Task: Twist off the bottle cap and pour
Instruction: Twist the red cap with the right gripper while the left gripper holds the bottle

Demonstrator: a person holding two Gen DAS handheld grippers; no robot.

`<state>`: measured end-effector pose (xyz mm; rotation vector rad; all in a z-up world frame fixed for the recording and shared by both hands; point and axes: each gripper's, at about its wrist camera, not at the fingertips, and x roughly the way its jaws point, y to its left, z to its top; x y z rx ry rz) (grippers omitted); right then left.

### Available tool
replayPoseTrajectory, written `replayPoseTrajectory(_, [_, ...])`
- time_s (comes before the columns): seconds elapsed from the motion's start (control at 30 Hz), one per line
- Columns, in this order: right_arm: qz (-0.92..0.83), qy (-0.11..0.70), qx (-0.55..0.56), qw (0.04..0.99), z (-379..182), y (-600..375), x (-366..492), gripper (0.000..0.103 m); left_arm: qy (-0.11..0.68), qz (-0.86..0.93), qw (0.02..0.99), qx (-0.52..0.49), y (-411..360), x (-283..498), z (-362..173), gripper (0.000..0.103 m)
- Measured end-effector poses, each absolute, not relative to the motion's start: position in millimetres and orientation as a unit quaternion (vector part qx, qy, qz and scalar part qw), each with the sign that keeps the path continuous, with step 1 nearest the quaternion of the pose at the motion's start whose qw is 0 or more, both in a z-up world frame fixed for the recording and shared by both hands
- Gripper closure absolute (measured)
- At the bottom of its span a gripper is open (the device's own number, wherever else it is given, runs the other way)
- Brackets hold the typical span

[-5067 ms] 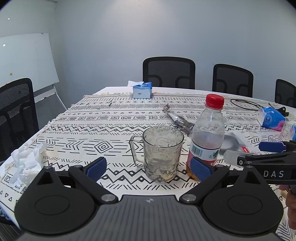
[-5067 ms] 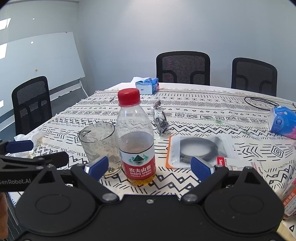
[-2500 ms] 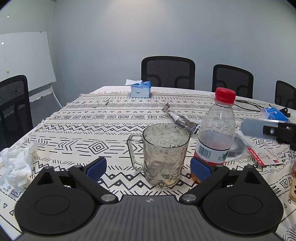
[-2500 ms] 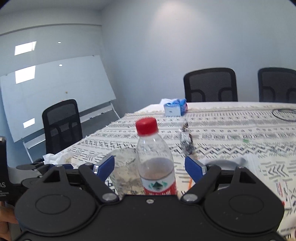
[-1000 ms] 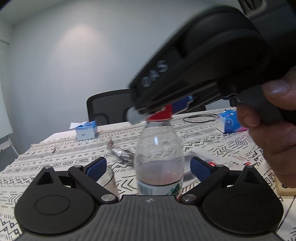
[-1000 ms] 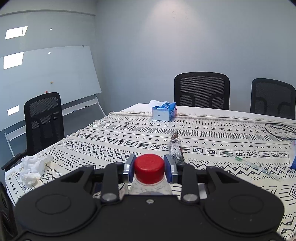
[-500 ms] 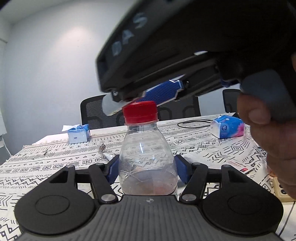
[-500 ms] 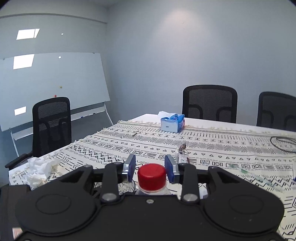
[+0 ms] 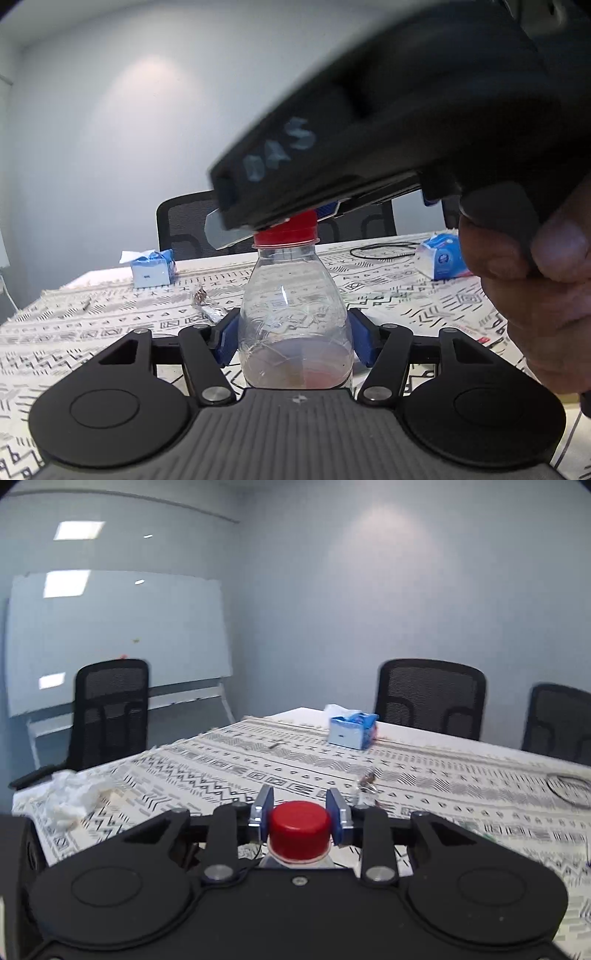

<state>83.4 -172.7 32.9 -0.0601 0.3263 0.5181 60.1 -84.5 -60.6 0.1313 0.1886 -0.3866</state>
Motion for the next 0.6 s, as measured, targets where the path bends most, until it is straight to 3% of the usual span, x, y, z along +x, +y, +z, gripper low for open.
replayPoseTrajectory(0.1, [0.238, 0.179, -0.016, 0.954, 39, -169, 86, 0.065, 0.093, -0.184, 0.976, 0.07, -88, 59, -59, 0.046])
replayPoseTrajectory(0.27, [0.211, 0.158, -0.027, 0.964, 32, -157, 83, 0.07, 0.097, -0.181, 0.976, 0.065, -85, 66, -58, 0.046])
replayPoseTrajectory(0.6, [0.399, 0.116, -0.055, 0.908, 24, -199, 106, 0.07, 0.105, -0.213, 0.97, 0.043, -76, 62, -52, 0.047])
